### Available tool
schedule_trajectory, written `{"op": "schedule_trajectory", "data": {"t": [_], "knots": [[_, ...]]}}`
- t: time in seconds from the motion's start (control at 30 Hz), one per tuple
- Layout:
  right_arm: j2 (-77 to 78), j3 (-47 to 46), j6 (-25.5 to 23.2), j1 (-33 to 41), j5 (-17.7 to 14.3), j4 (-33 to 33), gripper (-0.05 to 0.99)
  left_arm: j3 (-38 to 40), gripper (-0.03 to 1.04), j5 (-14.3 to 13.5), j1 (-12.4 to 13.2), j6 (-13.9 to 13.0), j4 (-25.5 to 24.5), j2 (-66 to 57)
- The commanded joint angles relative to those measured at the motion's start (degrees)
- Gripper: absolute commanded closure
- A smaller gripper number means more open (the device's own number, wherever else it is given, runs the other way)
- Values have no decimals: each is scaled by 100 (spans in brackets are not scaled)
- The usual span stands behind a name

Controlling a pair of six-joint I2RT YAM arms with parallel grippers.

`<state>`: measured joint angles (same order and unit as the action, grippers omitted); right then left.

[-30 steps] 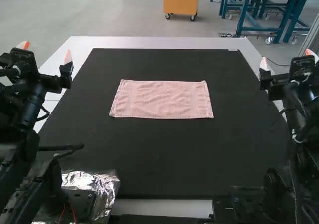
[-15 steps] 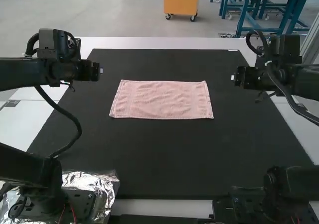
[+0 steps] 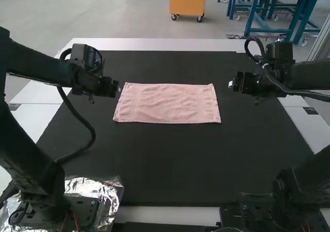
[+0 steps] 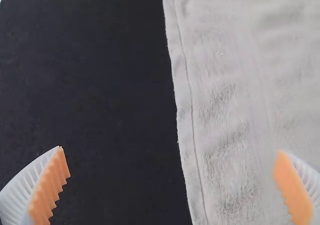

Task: Fold the towel.

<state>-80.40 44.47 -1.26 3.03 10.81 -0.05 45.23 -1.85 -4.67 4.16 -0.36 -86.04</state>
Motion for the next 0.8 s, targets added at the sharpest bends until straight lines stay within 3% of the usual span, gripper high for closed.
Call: {"op": "schedule_trajectory", "data": {"t": [0.0,0.23,0.77], "knots": [[-485,194,38,128,123,120,3,276,5,-132,1,76,159,-273],[-1224,440,108,418,62,673,3,601,5,-184,1,102,449,-950],[-3122,1820,671,497,-44,876,3,1691,5,-184,27,102,686,-2453]]}}
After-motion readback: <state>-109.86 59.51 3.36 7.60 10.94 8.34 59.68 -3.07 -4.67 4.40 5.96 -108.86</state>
